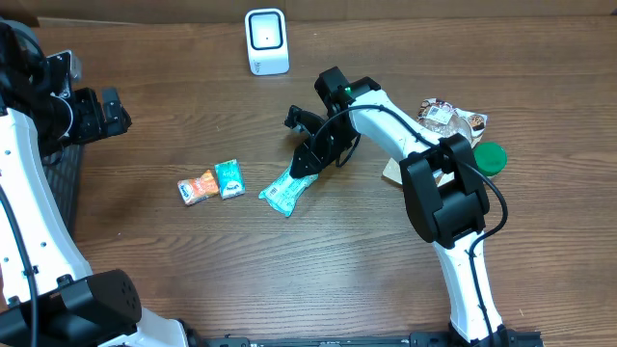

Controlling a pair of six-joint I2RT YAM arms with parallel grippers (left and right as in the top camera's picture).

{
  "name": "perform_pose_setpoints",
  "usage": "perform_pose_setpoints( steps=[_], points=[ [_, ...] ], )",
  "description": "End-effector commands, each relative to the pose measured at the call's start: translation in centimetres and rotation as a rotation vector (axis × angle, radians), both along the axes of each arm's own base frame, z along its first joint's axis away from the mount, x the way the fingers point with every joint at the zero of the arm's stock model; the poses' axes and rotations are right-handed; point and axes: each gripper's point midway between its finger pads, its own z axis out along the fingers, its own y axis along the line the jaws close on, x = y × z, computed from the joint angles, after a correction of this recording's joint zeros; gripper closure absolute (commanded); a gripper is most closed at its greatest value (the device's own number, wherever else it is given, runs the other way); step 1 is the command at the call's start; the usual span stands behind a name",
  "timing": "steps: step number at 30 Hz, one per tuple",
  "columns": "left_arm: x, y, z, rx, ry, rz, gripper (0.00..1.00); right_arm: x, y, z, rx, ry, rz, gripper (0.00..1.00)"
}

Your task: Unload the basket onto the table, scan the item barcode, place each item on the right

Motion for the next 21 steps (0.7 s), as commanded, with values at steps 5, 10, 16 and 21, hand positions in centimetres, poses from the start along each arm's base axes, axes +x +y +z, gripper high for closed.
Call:
perform_pose_setpoints(
  steps=[5,10,16,21],
  points=[
    [0.1,0.1,0.0,0.007,-0.004,-0.017,0.01,-0.6,-0.3,-0.3,-0.018,0.069,-0.054,0.87],
    [0.1,0.1,0.0,0.007,-0.005,-0.017,0.00,-0.4,-1.2,1.2,-0.042,0.134,-0.118,0.96],
    [0.1,0.1,0.0,0.007,-0.004,-0.017,0.00,2.9,-2.7,5.3,-0.072,0.169,-0.330,0.96],
    [0.1,0.1,0.0,0.007,-0.005,-0.017,0.00,5.7,-7.2,4.5,-0.341,0.204,-0.778,0.96]
  ],
)
